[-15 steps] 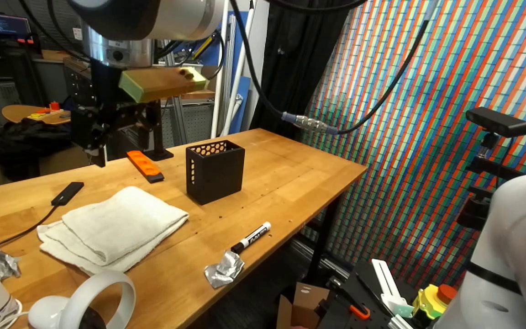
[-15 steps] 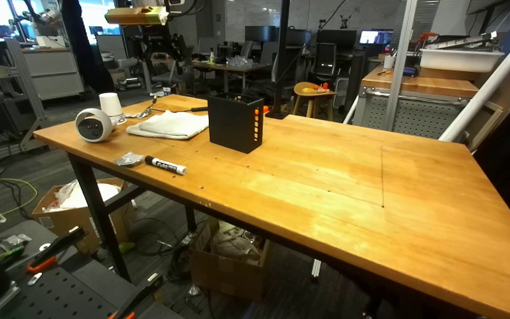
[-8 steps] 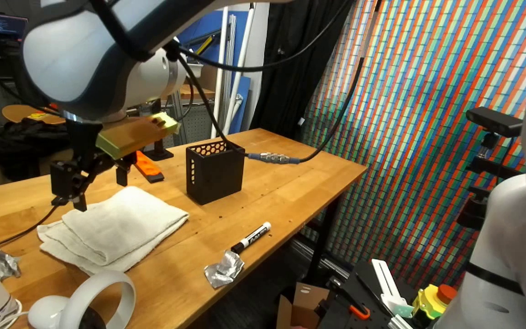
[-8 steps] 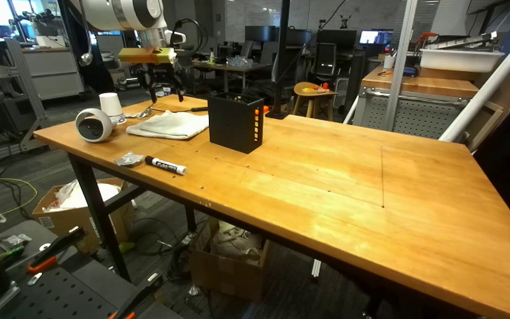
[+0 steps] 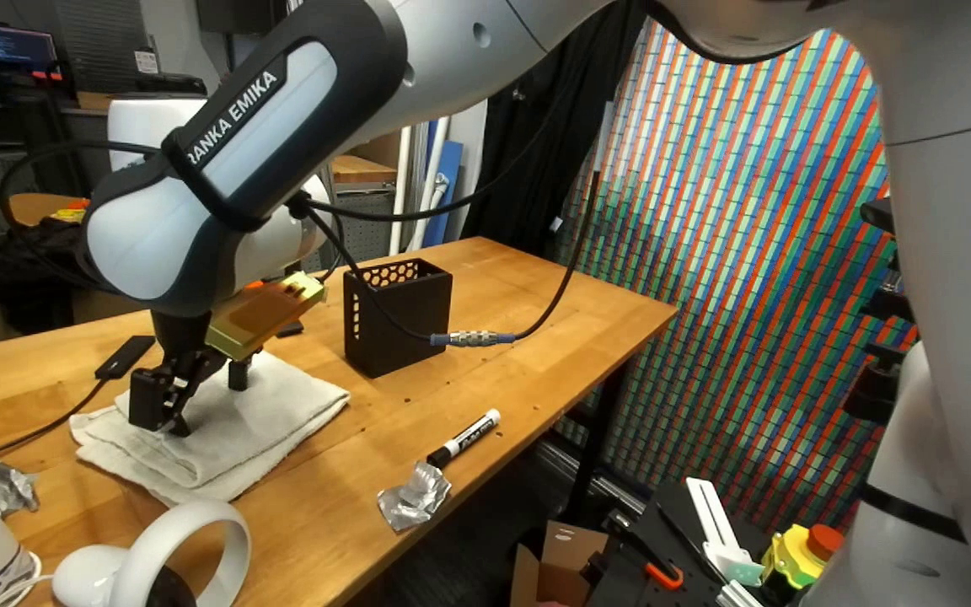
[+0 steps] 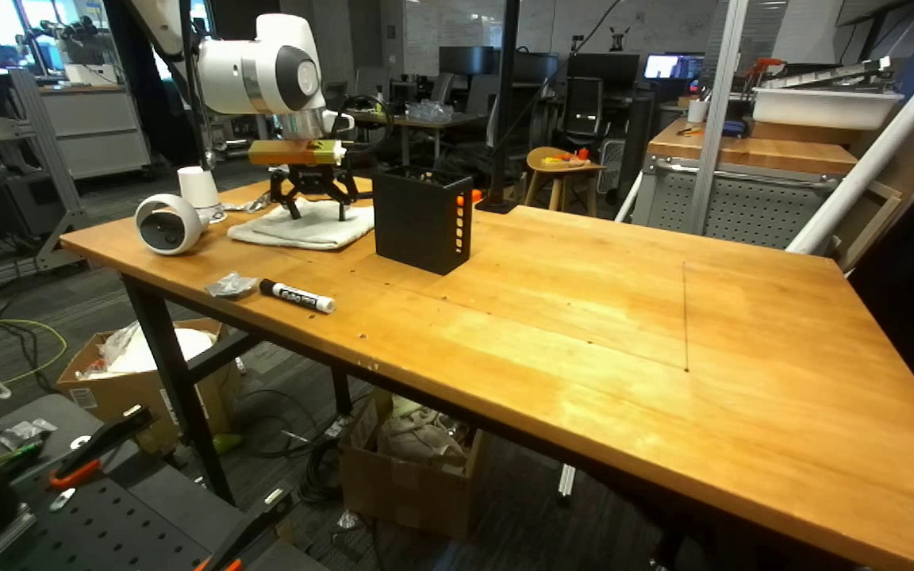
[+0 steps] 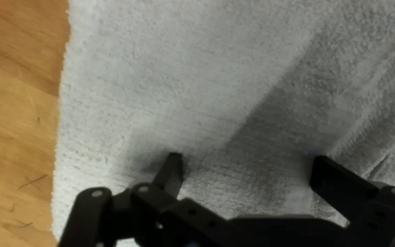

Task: Put the towel inside the basket

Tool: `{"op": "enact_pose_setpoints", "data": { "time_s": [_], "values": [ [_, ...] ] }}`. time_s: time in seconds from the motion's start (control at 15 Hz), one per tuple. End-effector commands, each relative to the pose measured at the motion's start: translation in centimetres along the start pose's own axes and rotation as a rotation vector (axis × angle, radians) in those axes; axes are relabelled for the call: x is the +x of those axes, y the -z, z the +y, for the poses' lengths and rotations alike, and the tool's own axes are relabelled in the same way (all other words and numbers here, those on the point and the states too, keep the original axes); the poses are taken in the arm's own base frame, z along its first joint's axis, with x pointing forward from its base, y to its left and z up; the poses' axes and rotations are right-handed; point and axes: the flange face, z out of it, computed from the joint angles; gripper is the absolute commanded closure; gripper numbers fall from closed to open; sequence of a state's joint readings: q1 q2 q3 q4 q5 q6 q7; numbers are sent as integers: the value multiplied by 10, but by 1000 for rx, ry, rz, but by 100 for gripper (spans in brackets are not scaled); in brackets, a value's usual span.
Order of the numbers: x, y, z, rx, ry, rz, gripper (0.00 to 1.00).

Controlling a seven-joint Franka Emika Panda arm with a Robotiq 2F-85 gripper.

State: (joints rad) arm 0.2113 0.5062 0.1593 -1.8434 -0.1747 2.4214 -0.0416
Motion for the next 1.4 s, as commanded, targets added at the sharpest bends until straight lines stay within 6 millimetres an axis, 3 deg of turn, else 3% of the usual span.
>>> {"op": "enact_pose_setpoints", "data": {
  "time_s": [0.0, 0.07, 0.33, 0.67, 1.13, 1.33],
  "values": [
    [1, -7, 12, 16, 1, -12, 27],
    [0, -6, 13, 18, -10, -13, 30],
    [-3, 9, 17, 23, -90, 5, 61],
    [9, 40, 41, -8, -220, 59, 98],
    [3, 66, 86, -60, -361, 81, 98],
    [-4, 101, 107, -77, -433, 61, 98]
  ]
}}
